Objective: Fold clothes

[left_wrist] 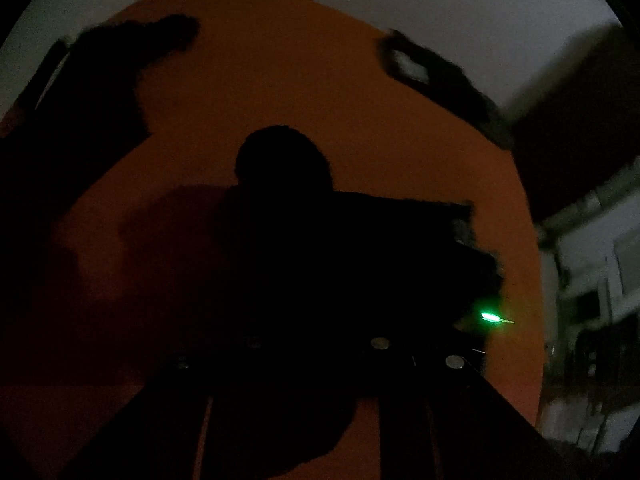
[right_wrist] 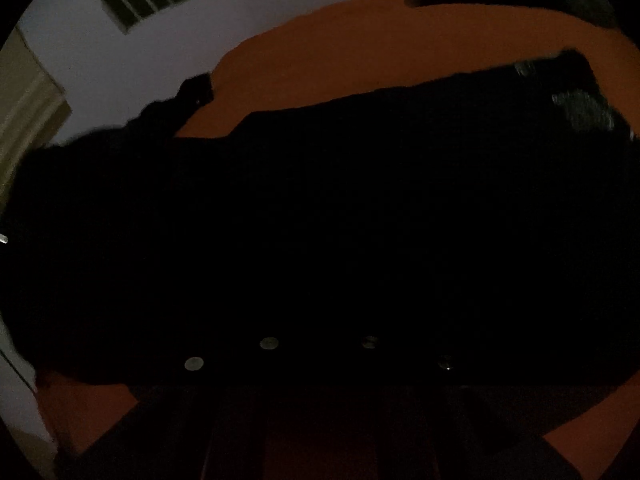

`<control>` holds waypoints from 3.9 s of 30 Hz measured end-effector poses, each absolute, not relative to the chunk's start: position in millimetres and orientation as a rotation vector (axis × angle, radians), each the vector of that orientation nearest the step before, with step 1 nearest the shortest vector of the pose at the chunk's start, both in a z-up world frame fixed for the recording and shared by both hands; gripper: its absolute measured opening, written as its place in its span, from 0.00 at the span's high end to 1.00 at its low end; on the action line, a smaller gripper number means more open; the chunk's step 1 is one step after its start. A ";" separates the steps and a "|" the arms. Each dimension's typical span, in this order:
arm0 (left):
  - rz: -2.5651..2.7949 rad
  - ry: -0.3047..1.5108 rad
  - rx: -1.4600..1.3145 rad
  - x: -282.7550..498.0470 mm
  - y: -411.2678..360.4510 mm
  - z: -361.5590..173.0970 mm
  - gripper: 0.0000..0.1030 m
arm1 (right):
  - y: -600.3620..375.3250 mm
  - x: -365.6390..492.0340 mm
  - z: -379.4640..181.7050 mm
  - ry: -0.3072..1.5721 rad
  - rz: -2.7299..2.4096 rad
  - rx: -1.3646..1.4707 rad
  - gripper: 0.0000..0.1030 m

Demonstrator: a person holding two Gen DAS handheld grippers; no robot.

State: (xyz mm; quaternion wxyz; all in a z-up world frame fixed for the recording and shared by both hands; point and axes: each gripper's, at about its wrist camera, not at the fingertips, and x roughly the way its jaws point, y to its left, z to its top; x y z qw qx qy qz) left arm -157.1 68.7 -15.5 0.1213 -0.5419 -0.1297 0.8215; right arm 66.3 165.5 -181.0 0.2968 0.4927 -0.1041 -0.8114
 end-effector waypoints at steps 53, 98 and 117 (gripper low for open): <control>2.492 0.031 -1.609 -383.1 280.7 -134.7 0.34 | 409.5 -16.3 -115.6 -0.699 -2.402 1.461 0.88; 2.163 -0.400 -1.682 -437.2 352.4 -159.4 0.98 | 436.3 1.5 -85.5 -0.322 -2.355 1.433 0.78; 2.420 0.774 -1.111 -292.7 505.2 -157.3 0.70 | 426.9 43.7 -56.6 -0.201 -2.333 1.342 0.86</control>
